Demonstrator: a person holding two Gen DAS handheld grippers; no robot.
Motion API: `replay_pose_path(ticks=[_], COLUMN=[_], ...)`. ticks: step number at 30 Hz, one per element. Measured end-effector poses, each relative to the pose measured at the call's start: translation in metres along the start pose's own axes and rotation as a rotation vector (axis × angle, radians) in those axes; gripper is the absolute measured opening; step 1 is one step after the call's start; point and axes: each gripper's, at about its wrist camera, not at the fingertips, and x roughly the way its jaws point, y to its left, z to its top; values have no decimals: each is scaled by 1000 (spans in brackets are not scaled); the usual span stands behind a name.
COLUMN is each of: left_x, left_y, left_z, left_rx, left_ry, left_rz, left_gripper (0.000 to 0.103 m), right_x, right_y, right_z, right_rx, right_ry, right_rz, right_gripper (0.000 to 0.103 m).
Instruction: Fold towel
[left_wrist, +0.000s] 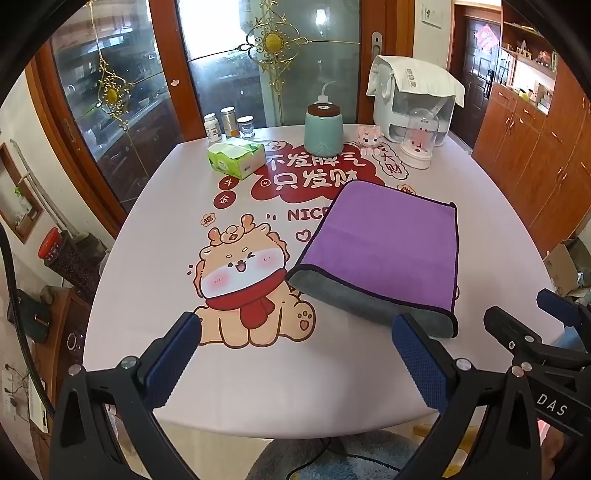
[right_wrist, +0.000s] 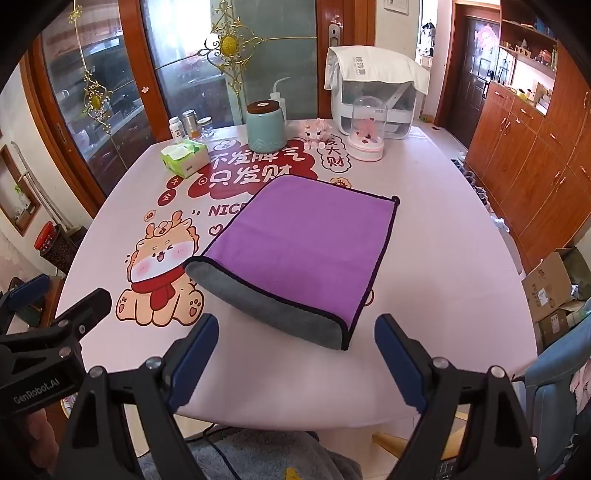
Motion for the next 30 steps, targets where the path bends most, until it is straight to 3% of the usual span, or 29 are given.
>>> replay_pose_path(ticks=[30], left_x=[4], left_y=[3], left_z=[1], left_rx=[12], left_ry=[21], left_rz=[-2], left_gripper=[103], right_x=[6], right_y=[5], right_z=[5], right_rx=[3], right_ry=[19], right_rz=[9], right_gripper=[87])
